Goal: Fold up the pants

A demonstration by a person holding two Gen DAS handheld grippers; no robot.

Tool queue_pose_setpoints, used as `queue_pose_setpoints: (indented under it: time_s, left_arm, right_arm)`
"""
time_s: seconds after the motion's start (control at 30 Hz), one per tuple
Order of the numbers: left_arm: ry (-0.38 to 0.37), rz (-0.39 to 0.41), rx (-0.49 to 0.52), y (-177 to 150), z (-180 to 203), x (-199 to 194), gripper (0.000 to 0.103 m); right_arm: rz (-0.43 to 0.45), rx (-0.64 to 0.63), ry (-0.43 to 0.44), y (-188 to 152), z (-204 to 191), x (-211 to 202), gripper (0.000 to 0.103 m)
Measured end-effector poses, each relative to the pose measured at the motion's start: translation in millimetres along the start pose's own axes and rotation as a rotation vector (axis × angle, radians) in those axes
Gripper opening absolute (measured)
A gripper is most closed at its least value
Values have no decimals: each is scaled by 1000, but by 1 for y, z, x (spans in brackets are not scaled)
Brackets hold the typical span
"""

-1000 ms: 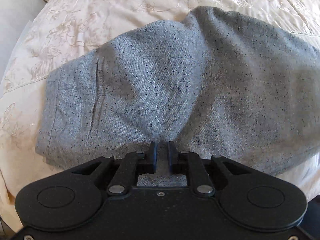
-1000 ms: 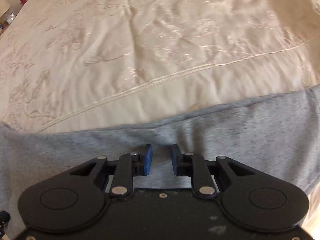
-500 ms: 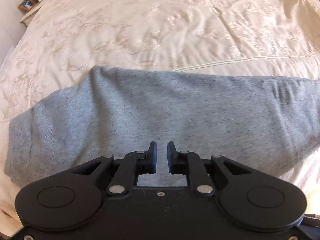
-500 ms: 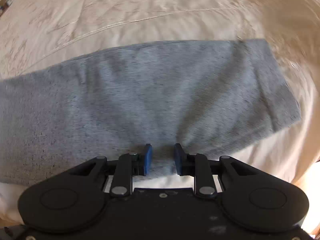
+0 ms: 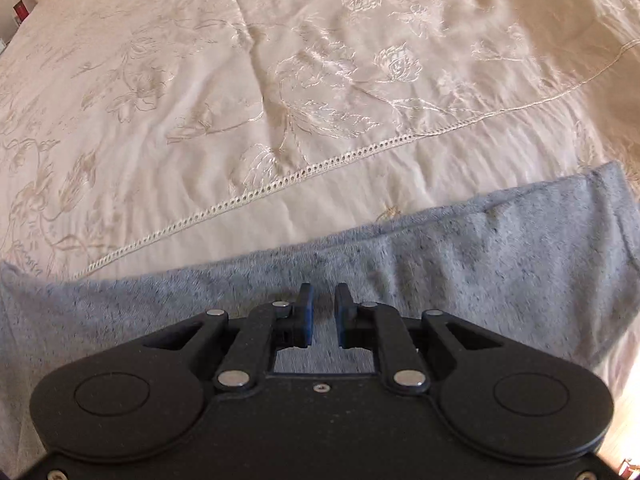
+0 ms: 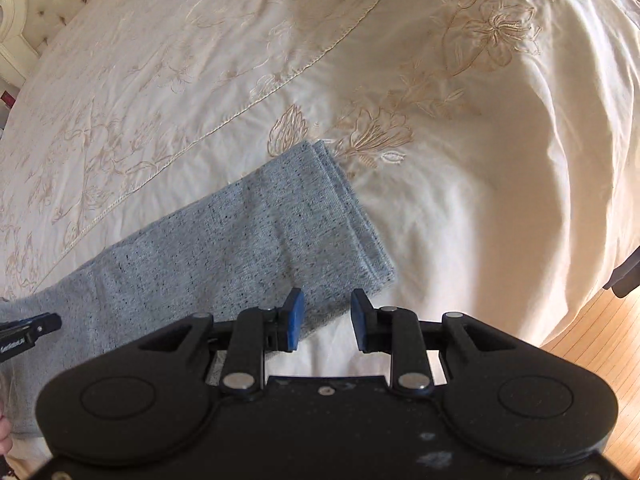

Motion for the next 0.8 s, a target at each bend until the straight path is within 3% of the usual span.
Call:
queue_pose_setpoints:
  time_s: [0.13, 0.3, 0.57, 0.8]
  left_arm:
    - [61, -57, -30, 16, -9, 29, 20]
    - [99, -61, -34, 25, -10, 30, 20]
    - [89, -22, -117, 26, -19, -7, 20]
    - [66, -49, -198, -1, -26, -26, 20]
  right_arm:
    - [-14, -21, 20, 6, 5, 2, 28]
    - [-21, -76, 17, 18, 9, 9, 29]
    - [-69, -172, 61, 47, 1, 44, 31]
    - [-138, -214, 107, 57, 2, 74, 33]
Point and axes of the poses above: each gripper's, at about its wrist camera, not at the fingertips, and x roughly the way its jaws point, z to its right, y to its top, the point moved 9 cm from there along x, roughly the way its jaws point, and after that the axes turned 6 degrees about x, right-handed, at the moved point
